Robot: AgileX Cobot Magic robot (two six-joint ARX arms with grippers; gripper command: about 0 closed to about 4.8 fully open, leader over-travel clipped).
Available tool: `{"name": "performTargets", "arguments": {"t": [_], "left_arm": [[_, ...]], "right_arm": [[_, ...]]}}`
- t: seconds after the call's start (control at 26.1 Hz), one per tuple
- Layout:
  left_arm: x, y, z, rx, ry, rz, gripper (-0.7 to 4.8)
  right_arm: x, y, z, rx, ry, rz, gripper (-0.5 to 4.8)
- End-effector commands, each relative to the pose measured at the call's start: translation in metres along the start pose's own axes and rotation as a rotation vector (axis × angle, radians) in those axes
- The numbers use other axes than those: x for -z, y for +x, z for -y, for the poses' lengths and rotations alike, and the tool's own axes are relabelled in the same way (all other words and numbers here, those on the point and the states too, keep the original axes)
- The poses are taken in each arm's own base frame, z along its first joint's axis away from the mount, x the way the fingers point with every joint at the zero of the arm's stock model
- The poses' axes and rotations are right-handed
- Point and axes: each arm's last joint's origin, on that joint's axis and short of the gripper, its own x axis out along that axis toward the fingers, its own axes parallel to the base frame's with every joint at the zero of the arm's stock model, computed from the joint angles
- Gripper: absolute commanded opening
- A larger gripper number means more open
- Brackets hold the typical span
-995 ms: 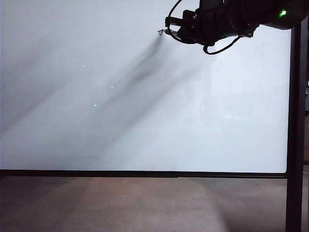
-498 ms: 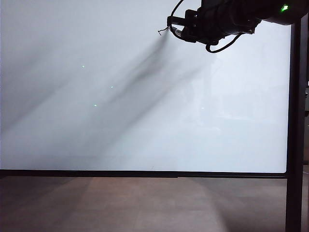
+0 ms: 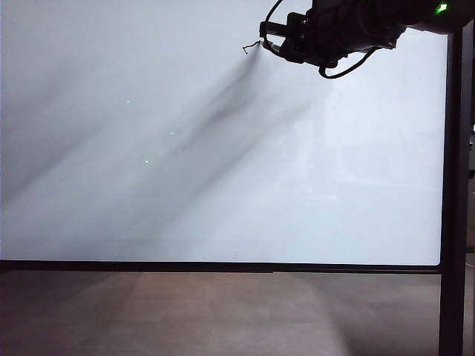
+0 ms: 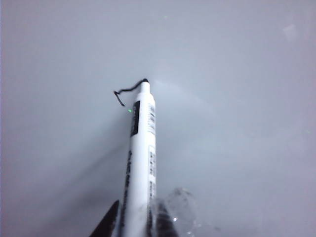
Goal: Reach to the right to find the marker pen, pick it up, and write the number 6 on the whiteboard.
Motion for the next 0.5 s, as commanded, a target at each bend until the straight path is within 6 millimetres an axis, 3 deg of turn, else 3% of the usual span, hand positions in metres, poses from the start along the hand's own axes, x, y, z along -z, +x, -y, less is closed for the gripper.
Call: {"name": "performTargets", "arguments": {"t": [0.04, 0.5], "left_arm": [[-0.0031, -0.001, 0.0003, 0.004, -0.002, 0.022, -0.06], [-0.0033, -0.001, 0.0004, 0.005, -0.003, 0.023, -0.06]], "right_arm": [[-0.0119, -0.0015, -0.0024, -0.086, 0.003, 0.054, 0.31], [-0.0087, -0.0006, -0.003, -0.11, -0.182, 0.051, 0.31]]}}
